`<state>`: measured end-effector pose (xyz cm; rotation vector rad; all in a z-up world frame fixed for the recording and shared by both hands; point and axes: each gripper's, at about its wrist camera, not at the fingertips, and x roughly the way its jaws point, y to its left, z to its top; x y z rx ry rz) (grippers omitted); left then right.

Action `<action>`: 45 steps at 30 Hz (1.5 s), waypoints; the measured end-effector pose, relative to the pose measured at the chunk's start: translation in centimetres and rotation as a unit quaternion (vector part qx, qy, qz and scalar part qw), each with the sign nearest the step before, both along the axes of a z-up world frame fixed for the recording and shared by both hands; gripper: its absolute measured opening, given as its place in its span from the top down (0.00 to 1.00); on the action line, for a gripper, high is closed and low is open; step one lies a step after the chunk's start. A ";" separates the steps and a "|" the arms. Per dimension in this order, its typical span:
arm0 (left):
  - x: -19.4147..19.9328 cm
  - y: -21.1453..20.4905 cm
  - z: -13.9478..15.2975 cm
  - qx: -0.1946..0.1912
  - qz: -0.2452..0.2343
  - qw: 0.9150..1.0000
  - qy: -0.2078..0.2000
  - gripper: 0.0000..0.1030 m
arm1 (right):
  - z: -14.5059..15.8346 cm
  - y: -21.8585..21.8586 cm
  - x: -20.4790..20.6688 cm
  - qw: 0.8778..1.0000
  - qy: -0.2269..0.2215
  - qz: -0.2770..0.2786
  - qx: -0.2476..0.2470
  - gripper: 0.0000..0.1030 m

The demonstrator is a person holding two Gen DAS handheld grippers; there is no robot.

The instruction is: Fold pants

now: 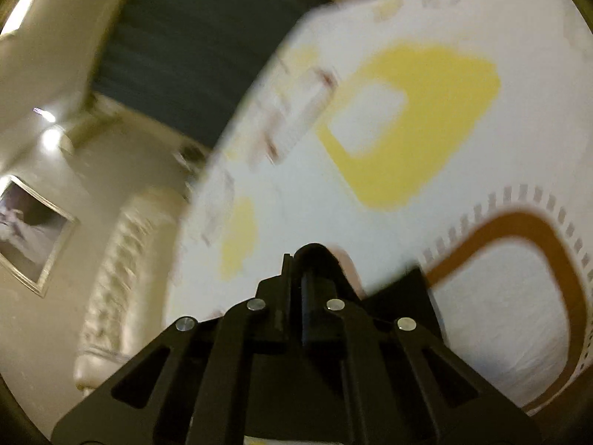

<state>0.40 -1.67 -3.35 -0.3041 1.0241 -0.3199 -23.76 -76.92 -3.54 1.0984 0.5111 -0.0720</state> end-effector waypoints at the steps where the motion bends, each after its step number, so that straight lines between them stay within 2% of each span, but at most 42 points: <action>1: 0.0 0.0 0.0 -0.002 0.001 1.000 0.000 0.25 | -0.4 -0.4 -0.1 1.000 0.006 -0.007 0.004 0.97; 6: 0.0 -0.5 -0.2 0.003 0.000 1.000 -0.002 0.25 | -5.9 -1.2 0.7 0.993 0.110 -0.034 0.024 0.97; 8: -0.1 -0.6 -0.2 0.009 0.000 1.000 -0.003 0.25 | -7.6 -1.4 0.7 0.990 0.124 -0.040 0.048 0.94; 9: 0.0 -0.6 -0.2 0.011 -0.001 1.000 -0.003 0.25 | -8.1 -1.6 0.2 0.991 0.108 -0.047 0.071 0.94; 10: 0.0 -0.6 -0.2 0.011 -0.001 1.000 -0.004 0.25 | -8.0 -1.6 -0.3 0.991 0.096 -0.051 0.082 0.87; 11: 0.0 -0.5 -0.2 0.008 0.000 1.000 -0.003 0.25 | -7.9 -1.8 -0.9 0.991 0.084 -0.057 0.089 0.70; 13: 0.0 -0.4 -0.1 0.003 0.001 1.000 -0.002 0.25 | -7.0 -2.0 -2.7 0.992 0.070 -0.067 0.084 0.47; 14: 0.0 -0.4 -0.1 0.001 0.003 1.000 -0.003 0.25 | -6.7 -2.0 -3.5 0.992 0.066 -0.068 0.081 0.45; 17: 0.1 -0.2 -0.2 -0.003 0.005 1.000 -0.003 0.25 | -6.6 -1.7 -6.3 0.992 0.076 -0.066 0.082 0.45; 21: 0.0 -0.2 -0.2 -0.002 0.006 1.000 -0.003 0.25 | -8.6 -0.4 -9.2 0.988 0.098 -0.053 0.105 0.45; 26: -0.1 -0.1 -0.2 -0.003 0.008 1.000 -0.003 0.25 | -10.6 2.5 -9.6 0.984 0.071 -0.031 0.159 0.43; 28: -0.1 -0.1 -0.2 -0.002 0.007 1.000 -0.003 0.25 | -10.9 3.0 -9.5 0.984 0.071 -0.040 0.159 0.45; 30: -0.1 -0.1 -0.1 -0.001 0.008 1.000 -0.002 0.25 | -10.3 3.2 -9.3 0.987 0.087 -0.042 0.131 0.72; 31: -0.1 -0.1 -0.1 -0.002 0.008 1.000 -0.002 0.25 | -9.5 3.3 -9.0 0.989 0.079 -0.041 0.118 0.88; 35: -0.1 -0.1 -0.1 -0.001 0.007 1.000 -0.002 0.25 | -4.4 4.1 -7.9 0.998 0.048 -0.046 0.002 0.88; 36: -0.2 -0.1 -0.1 -0.001 0.007 1.000 -0.002 0.25 | -3.8 4.3 -7.6 0.998 0.047 -0.044 -0.028 0.88; 37: -0.2 -0.1 -0.1 -0.002 0.007 1.000 -0.002 0.25 | -4.2 4.2 -7.3 0.997 0.057 -0.042 -0.037 0.88; 40: -0.4 -0.2 -0.1 -0.006 0.004 1.000 -0.002 0.25 | -8.7 3.4 -7.2 0.992 0.113 -0.046 0.001 0.88; 41: -0.4 -0.2 0.0 -0.004 0.002 1.000 -0.004 0.25 | -10.0 3.3 -7.5 0.993 0.113 -0.044 0.018 0.88; 42: -0.5 -0.3 0.0 0.000 0.000 1.000 -0.006 0.25 | -10.8 2.9 -8.1 0.993 0.090 -0.050 0.054 0.87; 44: -0.6 -0.3 0.4 0.006 -0.004 1.000 -0.011 0.25 | -10.9 2.2 -9.3 0.990 0.086 -0.069 0.088 0.80; 45: -0.7 -0.3 0.6 0.008 -0.005 1.000 -0.016 0.25 | -10.1 1.9 -9.8 0.990 0.093 -0.077 0.075 0.77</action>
